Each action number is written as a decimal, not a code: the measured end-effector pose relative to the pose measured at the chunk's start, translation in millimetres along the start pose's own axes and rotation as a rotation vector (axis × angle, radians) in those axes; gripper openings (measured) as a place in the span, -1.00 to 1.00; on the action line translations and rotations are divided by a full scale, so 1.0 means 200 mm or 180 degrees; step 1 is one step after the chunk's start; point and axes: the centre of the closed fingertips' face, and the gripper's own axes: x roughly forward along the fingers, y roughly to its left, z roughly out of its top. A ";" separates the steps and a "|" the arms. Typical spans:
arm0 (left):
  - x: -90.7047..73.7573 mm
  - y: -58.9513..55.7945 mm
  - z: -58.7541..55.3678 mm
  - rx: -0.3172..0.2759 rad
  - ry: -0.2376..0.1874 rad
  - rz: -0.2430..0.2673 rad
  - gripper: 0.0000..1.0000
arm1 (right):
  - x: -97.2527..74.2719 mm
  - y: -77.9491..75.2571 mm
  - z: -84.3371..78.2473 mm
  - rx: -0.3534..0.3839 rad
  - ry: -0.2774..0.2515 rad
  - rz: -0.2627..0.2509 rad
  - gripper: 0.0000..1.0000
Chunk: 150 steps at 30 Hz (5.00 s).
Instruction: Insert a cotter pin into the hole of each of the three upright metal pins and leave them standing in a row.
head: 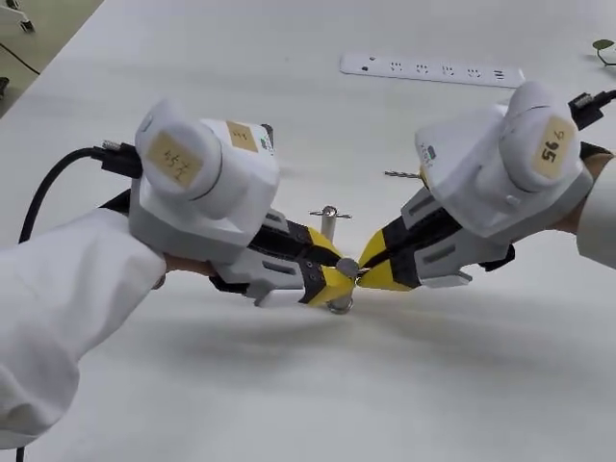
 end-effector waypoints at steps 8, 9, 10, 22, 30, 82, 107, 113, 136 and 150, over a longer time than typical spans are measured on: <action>-0.01 0.01 -0.01 -0.0100 -0.0036 0.0089 -0.57 | 0.00 0.01 0.03 0.0117 -0.0108 -0.0053 -0.82; -0.02 0.02 0.00 -0.0139 -0.0087 0.0107 -0.54 | 0.00 0.01 0.03 0.0130 -0.0116 -0.0068 -0.79; -0.03 0.02 0.00 -0.0155 -0.0135 0.0142 -0.50 | 0.00 0.01 0.03 0.0139 -0.0123 -0.0085 -0.77; -0.19 0.02 0.08 -0.0226 -0.0541 0.0294 0.03 | -0.01 -0.02 0.07 0.0401 -0.0354 -0.0219 -0.75; -0.29 0.04 0.07 -0.0368 -0.0737 0.0420 0.38 | 0.00 -0.03 0.07 0.0490 -0.0382 -0.0259 -0.76; -0.36 0.03 -0.15 -0.0674 -0.0454 0.0796 0.91 | -0.06 -0.13 -0.01 0.0749 -0.0449 -0.0505 -0.85; -0.36 0.01 -0.20 -0.0776 -0.0312 0.0756 0.96 | -0.15 -0.26 -0.16 0.0949 -0.0412 -0.0690 -0.85; -0.36 0.01 -0.20 -0.0793 -0.0319 0.0772 0.96 | -0.14 -0.26 -0.16 0.0909 -0.0389 -0.0699 -0.85; -0.36 0.01 -0.16 -0.0887 -0.0373 0.0796 0.95 | -0.21 -0.26 -0.14 0.1066 -0.0550 -0.0918 -0.26; -0.38 0.03 -0.06 -0.1085 -0.0601 0.0995 0.94 | -0.39 -0.17 -0.16 0.1459 -0.0968 -0.1275 0.12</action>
